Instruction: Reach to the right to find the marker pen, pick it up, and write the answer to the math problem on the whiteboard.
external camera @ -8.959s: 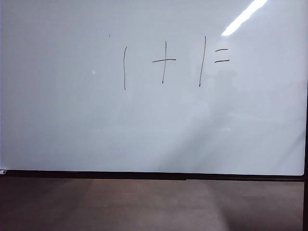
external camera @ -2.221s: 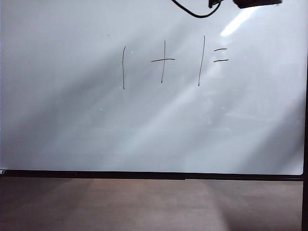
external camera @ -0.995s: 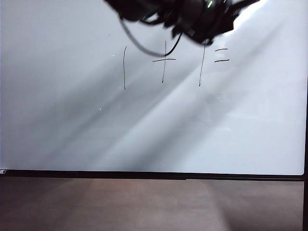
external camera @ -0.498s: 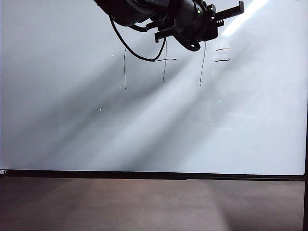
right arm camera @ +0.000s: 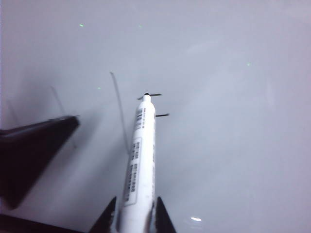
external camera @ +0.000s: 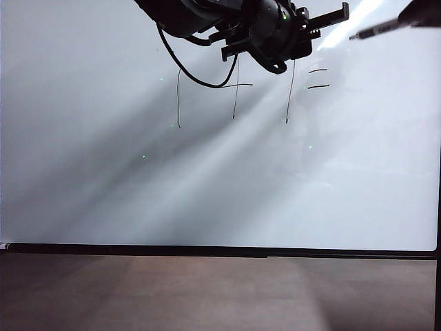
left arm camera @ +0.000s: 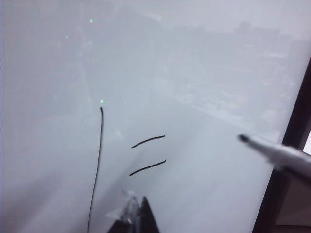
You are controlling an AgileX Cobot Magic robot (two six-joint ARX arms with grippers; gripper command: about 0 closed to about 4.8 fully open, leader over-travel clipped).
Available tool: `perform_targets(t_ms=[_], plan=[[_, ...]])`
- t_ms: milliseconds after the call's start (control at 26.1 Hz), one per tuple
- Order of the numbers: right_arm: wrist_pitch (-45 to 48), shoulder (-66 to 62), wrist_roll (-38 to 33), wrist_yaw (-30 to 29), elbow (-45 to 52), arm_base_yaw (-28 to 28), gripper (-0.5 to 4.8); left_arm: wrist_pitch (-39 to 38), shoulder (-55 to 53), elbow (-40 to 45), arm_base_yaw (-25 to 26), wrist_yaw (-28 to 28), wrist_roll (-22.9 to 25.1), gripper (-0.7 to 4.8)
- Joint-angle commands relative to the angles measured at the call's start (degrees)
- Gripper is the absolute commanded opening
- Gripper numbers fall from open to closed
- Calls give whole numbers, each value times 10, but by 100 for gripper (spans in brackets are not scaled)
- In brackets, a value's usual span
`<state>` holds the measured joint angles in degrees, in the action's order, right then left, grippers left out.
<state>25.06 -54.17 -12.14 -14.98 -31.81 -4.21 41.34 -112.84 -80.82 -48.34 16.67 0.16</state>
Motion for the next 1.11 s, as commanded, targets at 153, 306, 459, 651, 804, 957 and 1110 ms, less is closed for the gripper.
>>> perform_targets(t_ms=[153, 306, 459, 651, 804, 957, 1110], plan=[[97, -62, 2, 14, -8, 4, -7, 5, 3, -2, -2, 0, 0, -4], [101, -99, 7, -1, -31, 5, -7, 3, 3, -2, -2, 1, 0, -4], [117, -116, 14, -2, -43, 5, -7, -3, 3, -2, -2, 0, 0, -5], [124, -129, 19, -2, -57, 5, -7, -9, 3, -2, -2, 0, 0, -5], [108, -148, 19, -6, -79, 5, -7, -11, 3, -2, -2, 1, 0, -5], [100, -152, 19, -11, -88, 4, -7, -10, 3, -2, -2, 0, 0, -5], [97, -152, 24, -10, -88, 4, -7, -11, 3, -2, -2, 1, 0, -4]])
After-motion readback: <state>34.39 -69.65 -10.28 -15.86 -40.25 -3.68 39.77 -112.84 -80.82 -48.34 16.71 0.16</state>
